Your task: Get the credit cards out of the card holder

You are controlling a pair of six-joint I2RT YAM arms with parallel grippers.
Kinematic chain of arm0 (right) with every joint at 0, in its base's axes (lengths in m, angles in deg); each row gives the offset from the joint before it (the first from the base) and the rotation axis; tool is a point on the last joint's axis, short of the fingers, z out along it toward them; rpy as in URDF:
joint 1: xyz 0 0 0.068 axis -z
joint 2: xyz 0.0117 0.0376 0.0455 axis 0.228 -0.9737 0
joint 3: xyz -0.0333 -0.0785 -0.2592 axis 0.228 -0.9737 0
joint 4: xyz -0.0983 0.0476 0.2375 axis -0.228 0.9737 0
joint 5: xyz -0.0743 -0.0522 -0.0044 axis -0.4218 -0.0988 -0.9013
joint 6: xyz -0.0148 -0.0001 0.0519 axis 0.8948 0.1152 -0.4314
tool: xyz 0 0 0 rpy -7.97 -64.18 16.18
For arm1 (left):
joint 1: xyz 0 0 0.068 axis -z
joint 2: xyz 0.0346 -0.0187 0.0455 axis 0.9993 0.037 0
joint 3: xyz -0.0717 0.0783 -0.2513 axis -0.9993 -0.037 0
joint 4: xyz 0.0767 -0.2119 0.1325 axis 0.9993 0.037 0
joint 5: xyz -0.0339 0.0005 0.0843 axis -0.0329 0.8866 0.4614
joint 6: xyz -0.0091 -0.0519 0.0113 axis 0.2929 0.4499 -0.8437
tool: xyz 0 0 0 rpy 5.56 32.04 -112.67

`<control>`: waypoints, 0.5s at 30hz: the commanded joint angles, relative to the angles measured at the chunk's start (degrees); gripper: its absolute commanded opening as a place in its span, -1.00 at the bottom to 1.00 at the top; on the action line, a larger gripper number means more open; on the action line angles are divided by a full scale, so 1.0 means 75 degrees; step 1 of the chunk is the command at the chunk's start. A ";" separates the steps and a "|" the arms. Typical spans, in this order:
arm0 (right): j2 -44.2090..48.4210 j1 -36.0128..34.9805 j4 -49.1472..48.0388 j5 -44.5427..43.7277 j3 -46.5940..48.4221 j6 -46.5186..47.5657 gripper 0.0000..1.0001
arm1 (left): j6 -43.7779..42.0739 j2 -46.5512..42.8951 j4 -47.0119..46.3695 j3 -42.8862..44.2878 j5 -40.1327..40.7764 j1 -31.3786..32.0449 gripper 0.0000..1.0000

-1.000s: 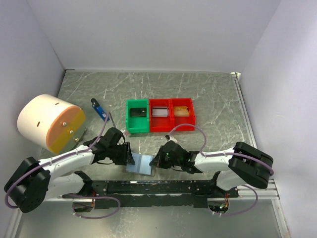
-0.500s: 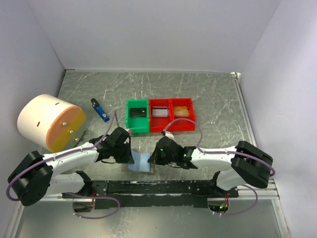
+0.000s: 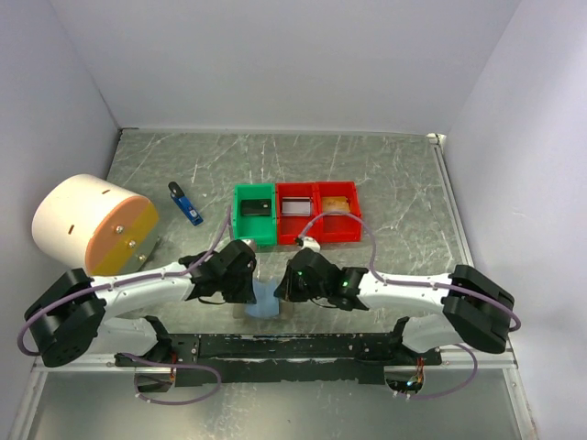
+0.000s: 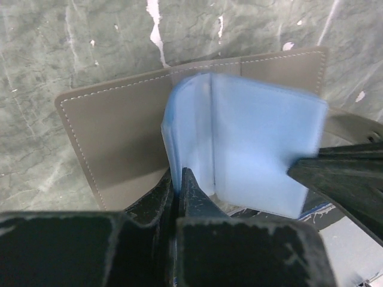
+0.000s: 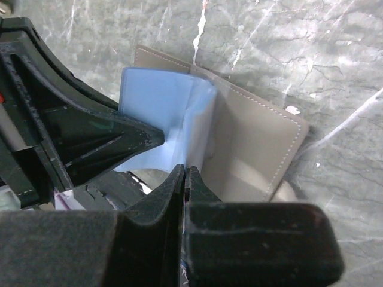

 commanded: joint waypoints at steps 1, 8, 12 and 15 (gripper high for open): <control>-0.0016 0.0126 -0.1900 0.1012 -0.0707 -0.0347 -1.00 | 0.0190 -0.0242 -0.0540 -0.0072 -0.0062 0.0078 -0.86; -0.0732 0.0186 -0.2494 0.1215 -0.0844 -0.0685 -1.00 | 0.0209 -0.0103 -0.0757 -0.0178 -0.0303 0.0128 -0.86; -0.0976 0.0301 -0.2841 0.1411 -0.0874 -0.0923 -1.00 | 0.0261 -0.0175 -0.0569 -0.0152 -0.0160 0.0138 -0.86; -0.0690 0.0355 -0.1503 0.0628 -0.0610 -0.0872 -1.00 | 0.0284 -0.0360 -0.0055 -0.0033 0.0201 0.0137 -0.76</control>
